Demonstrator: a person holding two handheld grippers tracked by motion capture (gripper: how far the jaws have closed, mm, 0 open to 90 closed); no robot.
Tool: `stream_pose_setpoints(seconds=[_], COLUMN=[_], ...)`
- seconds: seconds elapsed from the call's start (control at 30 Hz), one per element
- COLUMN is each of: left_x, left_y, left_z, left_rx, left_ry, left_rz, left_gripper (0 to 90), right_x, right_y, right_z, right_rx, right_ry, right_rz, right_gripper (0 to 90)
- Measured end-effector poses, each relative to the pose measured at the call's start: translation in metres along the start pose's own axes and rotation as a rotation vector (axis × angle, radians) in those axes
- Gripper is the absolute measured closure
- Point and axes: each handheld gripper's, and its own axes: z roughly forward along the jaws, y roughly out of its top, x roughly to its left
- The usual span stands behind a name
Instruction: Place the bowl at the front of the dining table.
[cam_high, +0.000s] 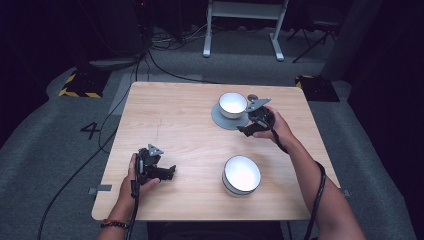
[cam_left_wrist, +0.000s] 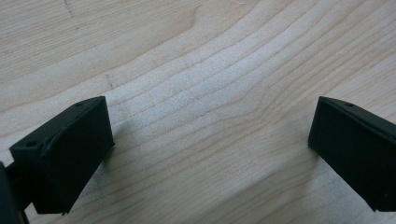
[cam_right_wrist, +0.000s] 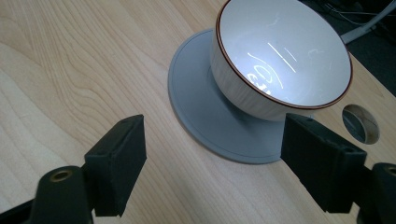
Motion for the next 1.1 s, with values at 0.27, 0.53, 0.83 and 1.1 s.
stream_pose_setpoints(seconds=[0.27, 0.53, 0.83, 1.1], left_x=[0.000, 0.000, 0.000, 0.000], left_y=[0.000, 0.000, 0.000, 0.000], left_z=[0.000, 0.000, 0.000, 0.000], left_rx=[0.000, 0.000, 0.000, 0.000], left_ry=[0.000, -0.001, -0.001, -0.001], left_rz=[-0.001, 0.000, 0.000, 0.000], left_gripper=[0.1, 0.1, 0.1, 0.1], right_x=[0.000, 0.006, 0.010, 0.013], right_y=[-0.008, -0.010, -0.016, -0.022], right_z=[-0.011, -0.022, -0.030, -0.038], right_rx=[-0.015, -0.029, -0.027, -0.013], right_ry=[-0.007, 0.003, -0.001, -0.008], right_rz=[-0.003, -0.016, -0.031, -0.044], right_gripper=[22.7, 22.7, 22.7, 22.6])
